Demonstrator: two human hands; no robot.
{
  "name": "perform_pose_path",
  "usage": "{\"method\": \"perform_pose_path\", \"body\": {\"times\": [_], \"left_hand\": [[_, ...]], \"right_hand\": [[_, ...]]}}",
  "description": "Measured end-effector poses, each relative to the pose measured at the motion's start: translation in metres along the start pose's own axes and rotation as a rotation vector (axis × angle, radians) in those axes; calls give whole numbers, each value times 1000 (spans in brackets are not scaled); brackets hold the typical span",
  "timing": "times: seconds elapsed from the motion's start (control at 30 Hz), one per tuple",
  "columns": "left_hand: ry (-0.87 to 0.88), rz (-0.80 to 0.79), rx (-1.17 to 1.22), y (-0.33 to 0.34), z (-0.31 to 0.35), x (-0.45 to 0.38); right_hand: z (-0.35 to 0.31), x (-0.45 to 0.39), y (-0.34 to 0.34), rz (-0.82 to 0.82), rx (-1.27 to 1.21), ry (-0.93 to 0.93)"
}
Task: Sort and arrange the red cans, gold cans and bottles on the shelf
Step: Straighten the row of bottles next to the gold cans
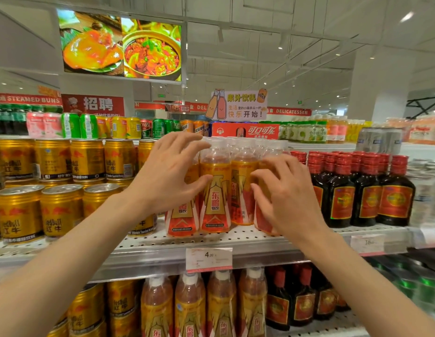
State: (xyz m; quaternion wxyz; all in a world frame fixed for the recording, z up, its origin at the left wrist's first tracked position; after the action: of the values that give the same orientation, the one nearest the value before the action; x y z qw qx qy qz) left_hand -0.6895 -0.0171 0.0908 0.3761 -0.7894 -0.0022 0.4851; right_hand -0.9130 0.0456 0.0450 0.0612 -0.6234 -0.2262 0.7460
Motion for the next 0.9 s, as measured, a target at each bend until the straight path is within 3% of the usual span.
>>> {"method": "perform_pose_path", "body": {"times": [0.17,0.3,0.57,0.9], "left_hand": [[15,-24,-35,-6,15,-30],[12,-174,-35,-1,24,-67],[7,-437,129,23,39,-121],[-114,-373,60,36,41,-133]], "right_hand": [[27,-27,-9,-11,-194,149],[39,-41,-8,-212,-402,318],[66,-37,-13,-215,-515,328],[79,-32,-11,-228,-590,284]]}}
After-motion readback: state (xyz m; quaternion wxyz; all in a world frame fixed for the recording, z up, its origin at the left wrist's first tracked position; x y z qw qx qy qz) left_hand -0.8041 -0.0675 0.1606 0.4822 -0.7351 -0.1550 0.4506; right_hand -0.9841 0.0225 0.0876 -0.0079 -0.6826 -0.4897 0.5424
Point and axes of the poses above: each hand's wrist, its own x-axis away from the middle knuckle, its own y-axis out of the palm, z = x × y, the point moved 3 cm from there along -x, towards the middle knuckle, and after that the axes turned 9 degrees about -x, right-handed, at the moved point
